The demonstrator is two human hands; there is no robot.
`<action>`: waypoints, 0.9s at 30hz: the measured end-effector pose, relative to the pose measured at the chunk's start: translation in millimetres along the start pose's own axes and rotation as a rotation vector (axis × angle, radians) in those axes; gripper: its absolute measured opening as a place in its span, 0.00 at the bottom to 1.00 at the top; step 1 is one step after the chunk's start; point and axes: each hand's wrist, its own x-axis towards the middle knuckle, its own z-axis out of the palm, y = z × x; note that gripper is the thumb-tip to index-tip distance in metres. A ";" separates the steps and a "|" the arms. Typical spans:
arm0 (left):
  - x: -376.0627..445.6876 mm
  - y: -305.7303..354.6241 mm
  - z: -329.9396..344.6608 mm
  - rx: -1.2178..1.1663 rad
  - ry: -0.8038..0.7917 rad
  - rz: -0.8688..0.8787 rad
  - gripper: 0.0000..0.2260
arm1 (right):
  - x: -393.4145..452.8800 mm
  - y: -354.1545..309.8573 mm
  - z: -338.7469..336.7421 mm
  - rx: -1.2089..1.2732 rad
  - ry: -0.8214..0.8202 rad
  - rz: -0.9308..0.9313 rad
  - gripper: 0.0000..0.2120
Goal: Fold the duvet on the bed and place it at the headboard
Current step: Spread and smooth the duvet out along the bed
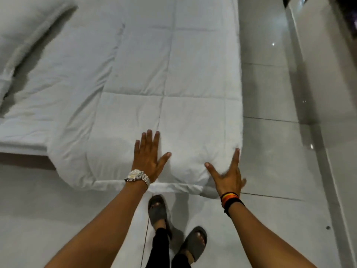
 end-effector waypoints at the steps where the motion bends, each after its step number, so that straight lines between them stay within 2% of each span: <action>1: -3.1 -0.4 -4.6 -0.011 -0.029 -0.005 0.39 | -3.4 -5.1 -2.3 0.078 0.009 -0.021 0.55; 3: -11.2 -1.9 -17.4 -0.056 -0.070 -0.030 0.39 | -14.8 -12.6 -12.3 0.187 0.014 -0.064 0.47; 5: -23.0 -4.3 -29.1 -0.119 -0.066 -0.066 0.39 | -25.5 -3.8 -26.2 0.201 0.011 -0.056 0.44; 8: -52.8 -20.8 -40.3 -0.184 -0.067 -0.105 0.39 | -35.3 29.3 -39.3 0.143 -0.036 0.046 0.48; 11: -82.4 -55.1 -40.7 -0.278 0.025 -0.243 0.41 | -40.7 39.0 -27.8 0.091 -0.076 0.078 0.51; 13: -102.8 -81.6 -36.9 -0.411 0.137 -0.412 0.43 | -58.9 45.5 -7.5 0.171 -0.030 0.160 0.51; 14: -110.0 -93.2 -35.5 -0.520 0.172 -0.551 0.44 | -68.9 50.3 4.4 0.222 0.001 0.213 0.52; 17: -129.0 -127.4 -19.8 -0.872 0.160 -1.003 0.47 | -93.5 67.5 55.8 0.386 0.067 0.376 0.58; 20: -133.4 -156.6 14.7 -1.016 0.189 -1.223 0.48 | -98.1 61.1 107.4 0.624 0.083 0.456 0.56; 22: -120.8 -169.8 39.5 -1.186 0.280 -1.270 0.53 | -84.6 50.1 138.4 0.735 0.160 0.476 0.56; 25: -89.0 -167.1 58.3 -1.280 0.365 -1.164 0.44 | -51.6 31.3 161.6 0.819 0.213 0.516 0.70; 26: -76.7 -166.3 63.1 -1.286 0.374 -1.152 0.42 | -42.7 27.4 166.8 0.859 0.236 0.528 0.72; 27: -65.4 -166.9 66.5 -1.372 0.449 -1.155 0.44 | -34.3 22.5 172.4 0.908 0.266 0.529 0.72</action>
